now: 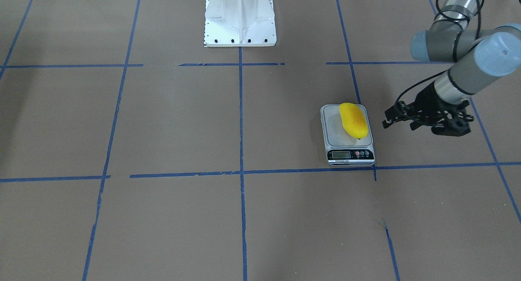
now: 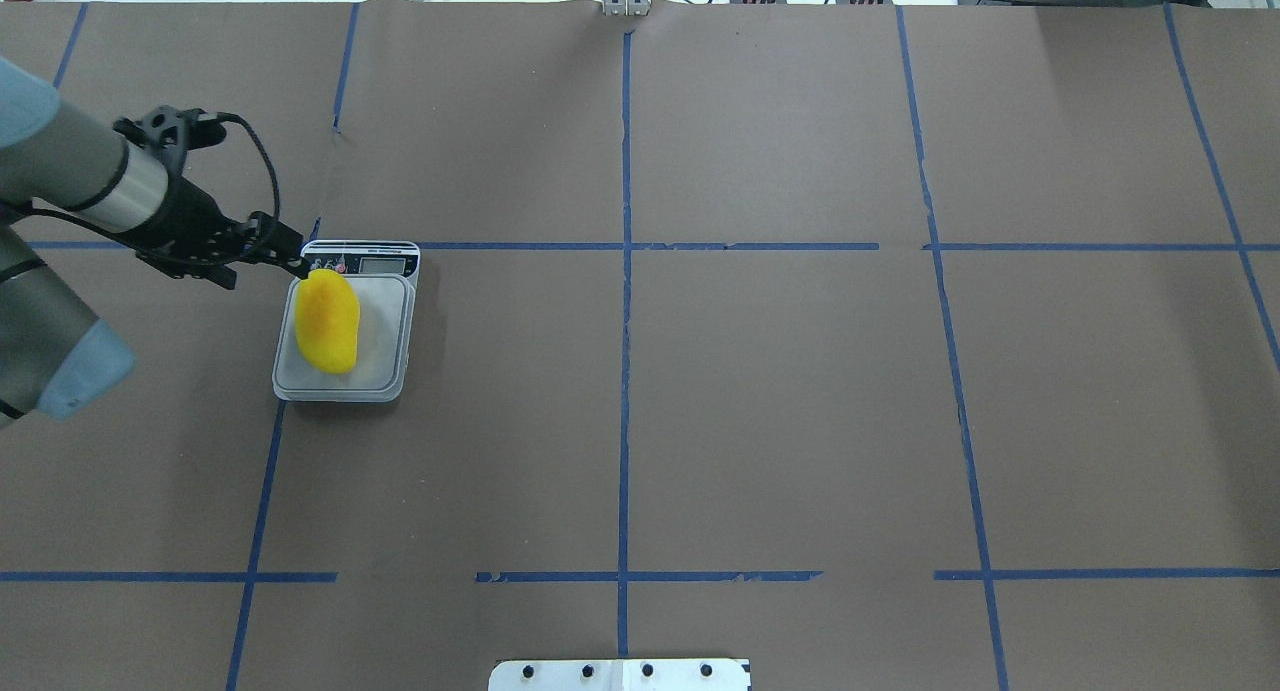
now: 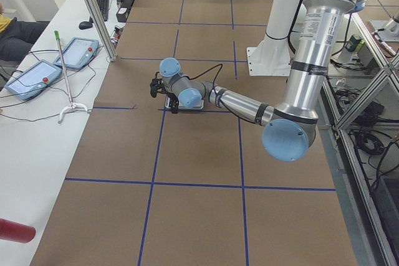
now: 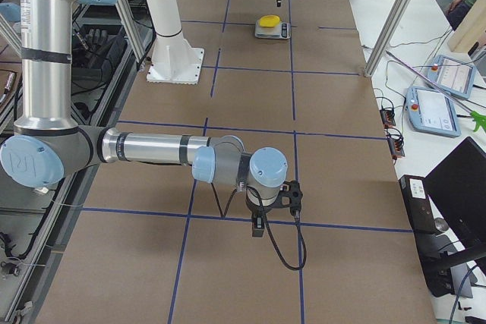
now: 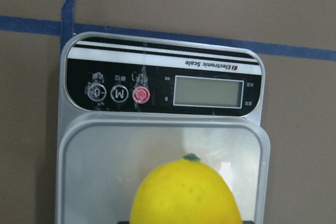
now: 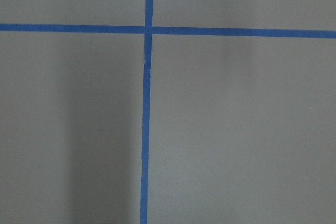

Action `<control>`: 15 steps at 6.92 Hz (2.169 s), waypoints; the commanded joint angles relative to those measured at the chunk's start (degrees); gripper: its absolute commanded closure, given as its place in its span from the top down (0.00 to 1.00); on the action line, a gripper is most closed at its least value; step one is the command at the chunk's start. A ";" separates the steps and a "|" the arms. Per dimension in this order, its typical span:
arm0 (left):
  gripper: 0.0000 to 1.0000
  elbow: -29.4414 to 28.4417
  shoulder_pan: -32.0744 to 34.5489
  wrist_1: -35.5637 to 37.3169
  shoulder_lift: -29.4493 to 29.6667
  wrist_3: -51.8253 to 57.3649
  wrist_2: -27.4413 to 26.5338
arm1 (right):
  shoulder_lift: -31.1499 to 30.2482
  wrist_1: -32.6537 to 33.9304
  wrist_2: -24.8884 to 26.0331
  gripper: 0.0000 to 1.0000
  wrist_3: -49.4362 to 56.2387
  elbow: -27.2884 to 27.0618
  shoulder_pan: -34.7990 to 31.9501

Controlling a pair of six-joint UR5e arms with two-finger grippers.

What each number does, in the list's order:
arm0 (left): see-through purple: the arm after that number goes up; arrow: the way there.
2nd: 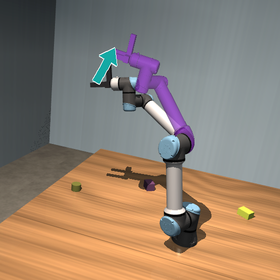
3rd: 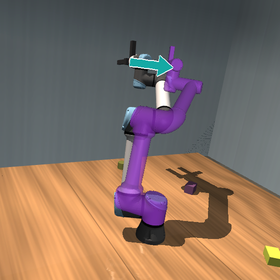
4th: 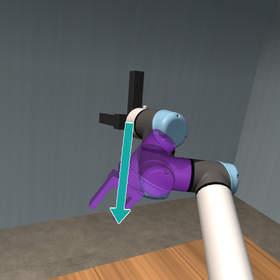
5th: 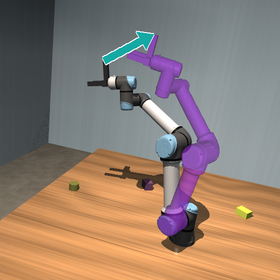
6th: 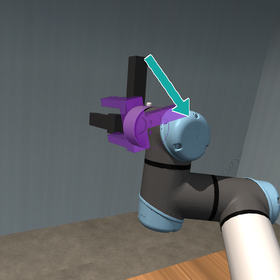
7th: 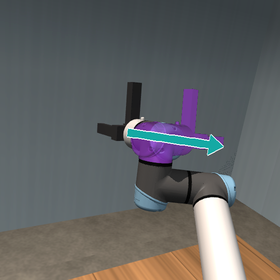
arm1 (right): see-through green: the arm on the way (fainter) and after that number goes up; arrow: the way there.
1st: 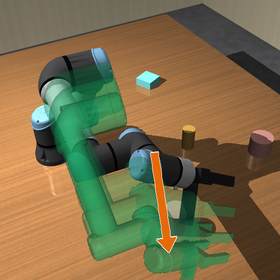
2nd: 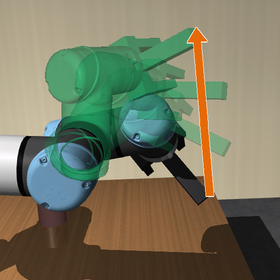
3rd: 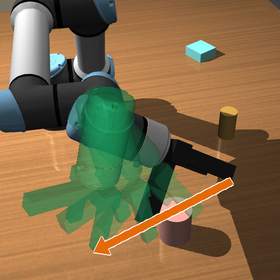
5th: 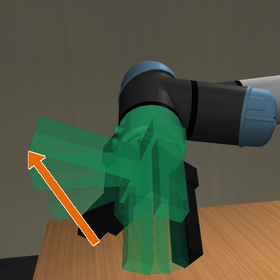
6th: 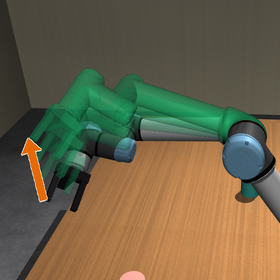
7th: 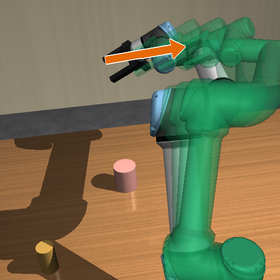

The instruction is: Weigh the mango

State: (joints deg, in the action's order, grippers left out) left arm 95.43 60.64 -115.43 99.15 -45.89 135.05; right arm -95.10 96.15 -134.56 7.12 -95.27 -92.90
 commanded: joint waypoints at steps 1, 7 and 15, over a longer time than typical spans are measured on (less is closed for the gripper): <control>1.00 -0.41 11.20 4.15 -7.62 23.96 1.89 | 0.09 0.00 0.00 1.00 0.00 0.00 0.00; 1.00 -6.66 32.23 24.96 -11.71 57.39 1.36 | 0.00 0.00 0.00 1.00 0.00 0.00 0.00; 1.00 -3.51 37.27 31.46 -11.35 63.29 -0.57 | 0.00 0.00 0.00 1.00 0.00 0.00 0.00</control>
State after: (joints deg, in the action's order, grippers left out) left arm 90.74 97.59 -86.96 87.61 17.23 134.53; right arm -95.09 96.15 -134.56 7.12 -95.27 -92.90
